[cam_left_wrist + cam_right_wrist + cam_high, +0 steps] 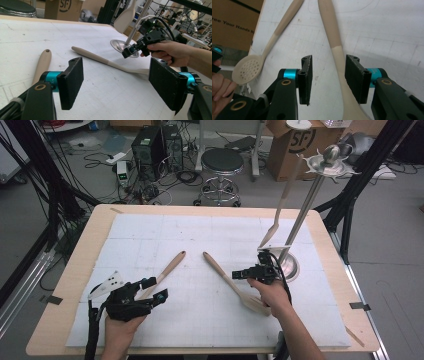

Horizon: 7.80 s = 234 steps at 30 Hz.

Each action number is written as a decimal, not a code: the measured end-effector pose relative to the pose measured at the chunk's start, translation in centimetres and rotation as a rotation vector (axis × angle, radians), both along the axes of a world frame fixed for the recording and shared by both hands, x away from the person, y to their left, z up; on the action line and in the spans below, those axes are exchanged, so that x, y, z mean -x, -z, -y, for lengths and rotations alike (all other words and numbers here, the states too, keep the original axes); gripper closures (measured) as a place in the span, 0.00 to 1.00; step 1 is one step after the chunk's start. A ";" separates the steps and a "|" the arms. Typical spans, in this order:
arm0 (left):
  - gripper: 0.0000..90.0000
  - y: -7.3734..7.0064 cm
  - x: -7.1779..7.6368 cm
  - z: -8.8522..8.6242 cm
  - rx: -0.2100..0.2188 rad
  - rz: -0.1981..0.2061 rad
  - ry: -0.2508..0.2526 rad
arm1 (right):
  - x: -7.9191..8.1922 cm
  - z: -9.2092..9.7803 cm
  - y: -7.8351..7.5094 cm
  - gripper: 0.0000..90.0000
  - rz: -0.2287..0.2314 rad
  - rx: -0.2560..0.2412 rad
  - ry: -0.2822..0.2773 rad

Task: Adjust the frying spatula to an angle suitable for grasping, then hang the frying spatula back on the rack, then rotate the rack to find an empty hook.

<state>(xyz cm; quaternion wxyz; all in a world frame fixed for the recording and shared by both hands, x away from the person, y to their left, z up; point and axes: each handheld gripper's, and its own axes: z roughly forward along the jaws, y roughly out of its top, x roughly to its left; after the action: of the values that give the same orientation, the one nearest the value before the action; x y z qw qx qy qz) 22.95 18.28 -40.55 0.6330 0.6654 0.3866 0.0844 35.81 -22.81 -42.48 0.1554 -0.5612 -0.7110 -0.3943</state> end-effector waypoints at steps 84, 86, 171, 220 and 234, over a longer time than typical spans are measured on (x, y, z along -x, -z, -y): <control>0.32 0.1 -0.3 0.5 -0.002 -0.007 0.017 | 1.5 -4.6 1.1 0.88 0.103 0.270 -0.208; 0.32 0.0 -0.2 0.4 0.000 -0.006 0.015 | 1.7 -4.4 0.9 0.88 0.123 0.269 -0.214; 0.33 -0.2 0.0 0.5 0.002 0.003 0.012 | 10.3 8.1 -13.4 0.89 0.855 -0.181 0.393; 0.33 -0.2 0.0 0.7 -0.006 0.004 0.017 | 8.5 11.1 -15.5 0.64 0.923 -0.266 0.599; 0.33 -0.1 -0.1 0.8 -0.008 0.001 0.018 | 7.7 12.0 -18.0 0.67 0.970 -0.279 0.641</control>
<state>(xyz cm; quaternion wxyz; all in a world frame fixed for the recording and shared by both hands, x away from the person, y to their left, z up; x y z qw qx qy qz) 23.05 17.50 -40.47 0.6313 0.6713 0.3799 0.0804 28.11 -34.76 -24.46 -0.2416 -0.4779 -0.4376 -0.7224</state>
